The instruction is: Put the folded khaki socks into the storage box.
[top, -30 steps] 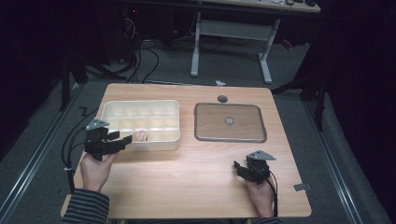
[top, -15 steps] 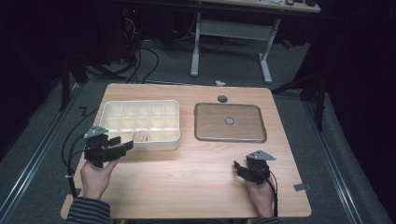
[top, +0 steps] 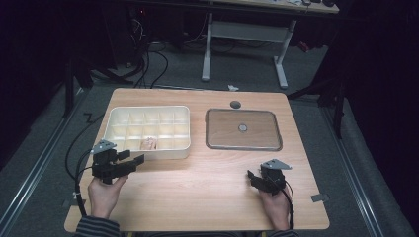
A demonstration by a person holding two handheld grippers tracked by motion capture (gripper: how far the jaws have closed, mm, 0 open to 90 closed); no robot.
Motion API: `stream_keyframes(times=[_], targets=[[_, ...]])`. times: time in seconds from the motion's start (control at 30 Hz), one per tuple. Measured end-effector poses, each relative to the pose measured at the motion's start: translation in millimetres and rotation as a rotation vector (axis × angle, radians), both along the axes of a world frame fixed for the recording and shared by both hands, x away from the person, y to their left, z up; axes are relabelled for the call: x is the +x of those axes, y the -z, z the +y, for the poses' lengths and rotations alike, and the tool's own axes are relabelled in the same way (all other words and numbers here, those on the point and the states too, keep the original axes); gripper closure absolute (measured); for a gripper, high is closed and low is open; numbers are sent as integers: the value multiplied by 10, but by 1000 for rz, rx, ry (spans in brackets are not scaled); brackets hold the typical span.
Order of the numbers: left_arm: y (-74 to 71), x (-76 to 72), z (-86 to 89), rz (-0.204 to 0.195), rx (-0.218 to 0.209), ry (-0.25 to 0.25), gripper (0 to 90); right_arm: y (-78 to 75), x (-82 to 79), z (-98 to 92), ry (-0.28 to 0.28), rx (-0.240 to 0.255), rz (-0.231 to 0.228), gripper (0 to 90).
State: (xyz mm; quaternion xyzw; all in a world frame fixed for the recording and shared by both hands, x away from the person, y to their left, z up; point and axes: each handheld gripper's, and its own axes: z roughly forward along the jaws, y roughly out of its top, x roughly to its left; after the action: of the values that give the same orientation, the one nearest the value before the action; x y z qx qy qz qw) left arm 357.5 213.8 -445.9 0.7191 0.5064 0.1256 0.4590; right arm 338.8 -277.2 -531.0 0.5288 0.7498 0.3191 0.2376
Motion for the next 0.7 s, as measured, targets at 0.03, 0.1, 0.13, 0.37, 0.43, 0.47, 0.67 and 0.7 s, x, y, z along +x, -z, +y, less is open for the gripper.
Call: stream_keyframes(times=[0.03,0.1,0.13,0.37,0.43,0.47,0.67,0.7], targets=[[9,-6,-4,-2,-6,1,357,0,0,0,0,0,0,406],[32,-19,-16,-1,-13,4,356,0,0,0,-1,-1,0,406],[43,-26,-22,1,-14,9,356,0,-1,0,0,0,0,406],[100,-84,-49,-3,-20,9,357,0,-2,2,1,-1,0,406],[116,-105,-59,-6,-25,14,358,0,-2,3,0,0,0,406],[126,-113,-68,-5,-26,15,358,0,-2,3,0,-1,0,407],[172,-126,-120,-5,-13,26,356,1,-2,4,0,-1,-1,407],[183,-133,-135,-3,-3,28,356,1,-3,5,1,0,0,406]])
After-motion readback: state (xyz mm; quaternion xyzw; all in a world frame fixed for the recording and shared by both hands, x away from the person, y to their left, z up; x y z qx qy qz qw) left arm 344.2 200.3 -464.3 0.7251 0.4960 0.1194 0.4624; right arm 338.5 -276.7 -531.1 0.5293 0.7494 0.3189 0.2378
